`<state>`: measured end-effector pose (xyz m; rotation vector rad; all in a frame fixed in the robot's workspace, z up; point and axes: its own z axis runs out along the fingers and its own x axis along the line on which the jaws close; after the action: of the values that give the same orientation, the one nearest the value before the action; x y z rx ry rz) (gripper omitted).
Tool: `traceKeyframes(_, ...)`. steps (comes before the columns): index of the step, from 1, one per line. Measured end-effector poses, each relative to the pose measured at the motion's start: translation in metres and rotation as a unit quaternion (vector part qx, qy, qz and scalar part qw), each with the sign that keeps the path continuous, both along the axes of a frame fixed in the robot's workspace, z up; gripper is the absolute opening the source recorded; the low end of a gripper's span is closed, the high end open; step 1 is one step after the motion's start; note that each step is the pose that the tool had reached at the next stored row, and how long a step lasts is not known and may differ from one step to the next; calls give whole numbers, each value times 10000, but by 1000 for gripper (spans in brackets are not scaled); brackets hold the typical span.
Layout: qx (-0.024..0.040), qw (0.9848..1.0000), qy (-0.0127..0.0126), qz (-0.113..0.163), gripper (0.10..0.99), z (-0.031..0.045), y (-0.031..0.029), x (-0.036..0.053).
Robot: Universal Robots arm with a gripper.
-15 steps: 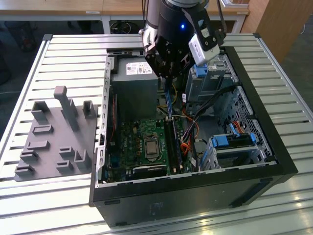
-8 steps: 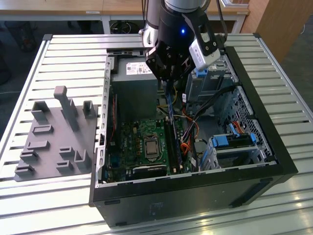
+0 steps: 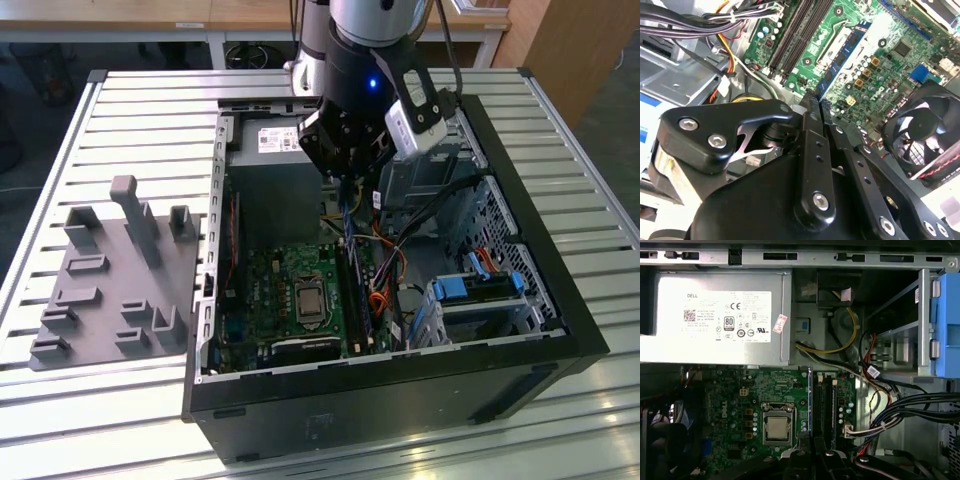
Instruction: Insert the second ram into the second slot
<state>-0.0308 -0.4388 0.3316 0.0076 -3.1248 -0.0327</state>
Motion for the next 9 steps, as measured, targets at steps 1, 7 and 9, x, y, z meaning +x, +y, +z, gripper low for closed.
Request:
traceKeyframes(1, -1, 10000, 0, -1, 137, -14, -3, 0)
traceKeyframes(7, 0, 10000, -8, 0, 137, -95, -19, 0)
traceKeyframes(9, 0, 10000, -8, 4, 137, -129, -24, 0)
